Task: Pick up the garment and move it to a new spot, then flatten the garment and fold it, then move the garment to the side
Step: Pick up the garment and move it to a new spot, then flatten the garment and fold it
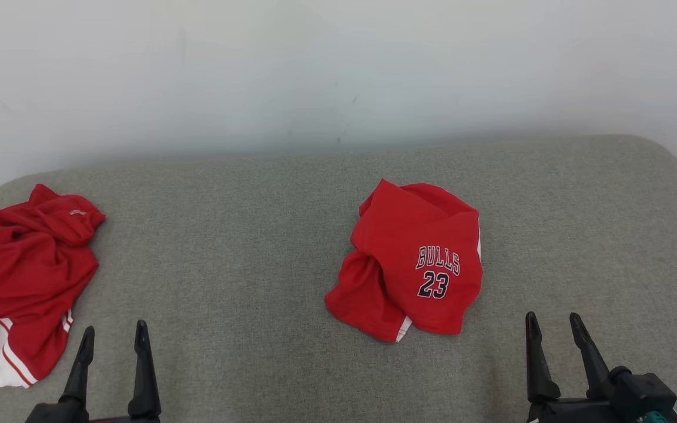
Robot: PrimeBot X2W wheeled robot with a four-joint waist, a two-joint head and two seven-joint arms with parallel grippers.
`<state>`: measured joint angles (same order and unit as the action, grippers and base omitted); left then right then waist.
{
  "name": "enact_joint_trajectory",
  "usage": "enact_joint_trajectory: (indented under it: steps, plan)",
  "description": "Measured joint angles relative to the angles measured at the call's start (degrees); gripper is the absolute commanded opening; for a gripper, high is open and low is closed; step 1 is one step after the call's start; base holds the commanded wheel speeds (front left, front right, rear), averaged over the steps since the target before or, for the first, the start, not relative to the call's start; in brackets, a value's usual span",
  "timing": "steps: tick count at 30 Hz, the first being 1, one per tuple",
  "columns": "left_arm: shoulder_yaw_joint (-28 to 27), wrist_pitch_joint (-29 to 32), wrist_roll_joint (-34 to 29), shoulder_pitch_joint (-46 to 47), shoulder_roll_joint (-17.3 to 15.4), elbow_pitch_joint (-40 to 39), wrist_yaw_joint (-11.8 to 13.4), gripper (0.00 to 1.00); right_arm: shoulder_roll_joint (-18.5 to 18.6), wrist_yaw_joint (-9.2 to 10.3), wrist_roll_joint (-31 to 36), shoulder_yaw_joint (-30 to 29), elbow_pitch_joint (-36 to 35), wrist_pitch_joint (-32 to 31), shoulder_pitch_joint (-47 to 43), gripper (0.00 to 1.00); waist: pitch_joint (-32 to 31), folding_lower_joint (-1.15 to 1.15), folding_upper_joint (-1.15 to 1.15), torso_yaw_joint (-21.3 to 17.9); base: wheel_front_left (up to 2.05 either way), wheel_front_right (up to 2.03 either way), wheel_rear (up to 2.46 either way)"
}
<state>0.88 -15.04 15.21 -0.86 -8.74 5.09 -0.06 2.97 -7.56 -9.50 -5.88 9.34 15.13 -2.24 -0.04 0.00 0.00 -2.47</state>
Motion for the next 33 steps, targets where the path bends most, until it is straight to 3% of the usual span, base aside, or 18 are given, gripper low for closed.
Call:
enact_joint_trajectory:
  steps: [15,33]
  plan:
    - [-1.3,0.0,-4.6,-0.4,0.4,0.9,-2.0,1.00,0.0,0.00,0.0,0.0,0.3,0.0,0.0,1.00,0.0,0.00,0.00,0.3,0.00,0.00,0.00]
    - [-1.3,0.0,-5.3,-0.5,0.5,1.9,-3.0,1.00,0.0,0.00,-0.1,0.1,0.7,0.0,0.0,1.00,-0.2,0.00,0.00,0.3,0.00,0.00,0.00]
